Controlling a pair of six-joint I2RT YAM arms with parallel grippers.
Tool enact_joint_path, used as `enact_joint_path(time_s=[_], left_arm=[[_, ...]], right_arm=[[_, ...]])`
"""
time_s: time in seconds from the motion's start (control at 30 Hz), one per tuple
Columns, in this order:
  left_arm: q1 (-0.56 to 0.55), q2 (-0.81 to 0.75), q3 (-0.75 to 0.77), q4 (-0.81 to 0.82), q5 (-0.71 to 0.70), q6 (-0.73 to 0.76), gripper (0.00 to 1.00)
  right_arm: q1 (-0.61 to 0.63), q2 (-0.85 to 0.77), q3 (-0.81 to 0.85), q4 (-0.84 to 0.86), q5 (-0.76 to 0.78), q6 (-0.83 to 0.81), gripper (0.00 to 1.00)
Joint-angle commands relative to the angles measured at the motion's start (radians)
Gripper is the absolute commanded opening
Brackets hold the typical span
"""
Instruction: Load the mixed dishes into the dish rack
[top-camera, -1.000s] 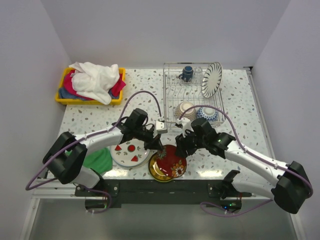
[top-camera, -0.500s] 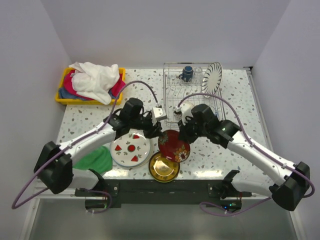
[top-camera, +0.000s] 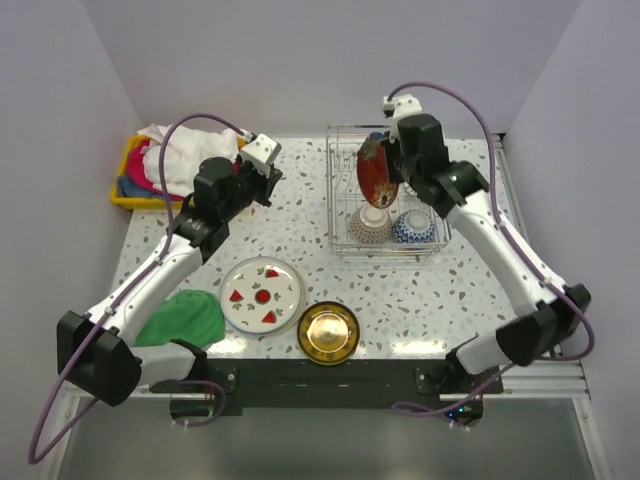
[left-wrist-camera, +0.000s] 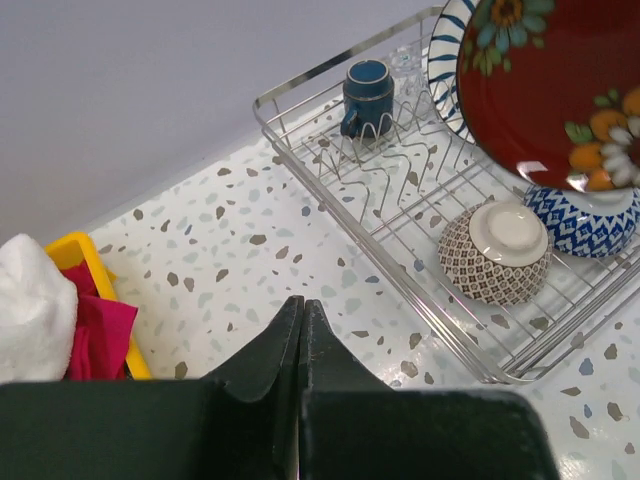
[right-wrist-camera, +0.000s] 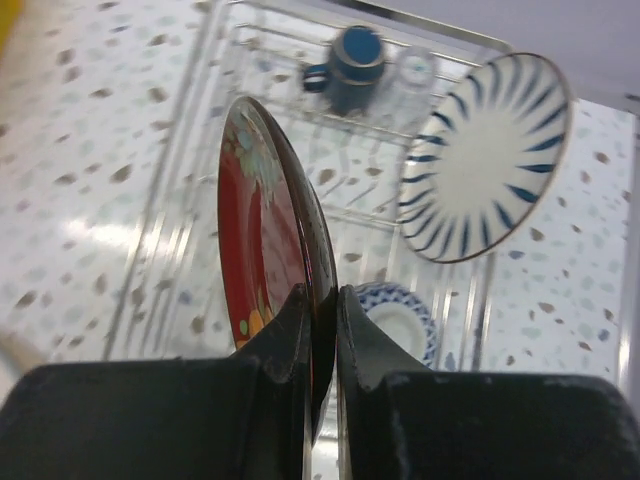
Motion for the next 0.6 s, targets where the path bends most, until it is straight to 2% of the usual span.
enact_joint_path(time_s=[0.0,0.1,0.3,0.57], left_arm=[[-0.002,0.027,0.003,0.083,-0.028,-0.037,0.00],[-0.002,0.028,-0.026,0.084,-0.019,-0.033,0.00],[-0.002,0.024,-0.071,0.084,-0.016,-0.027,0.00],[-0.002,0.051,-0.080,0.084,-0.010,-0.011,0.00]], right_arm=[[-0.069,0.171,0.212,0.041,0.255,0.039,0.00],[-0.075,0.294,0.323,0.041,0.366,0.017,0.00],[-0.110,0.443,0.472,-0.014,0.422,0.016,0.00],[-0.179,0.558,0.581,-0.060,0.377,0.016,0.00]])
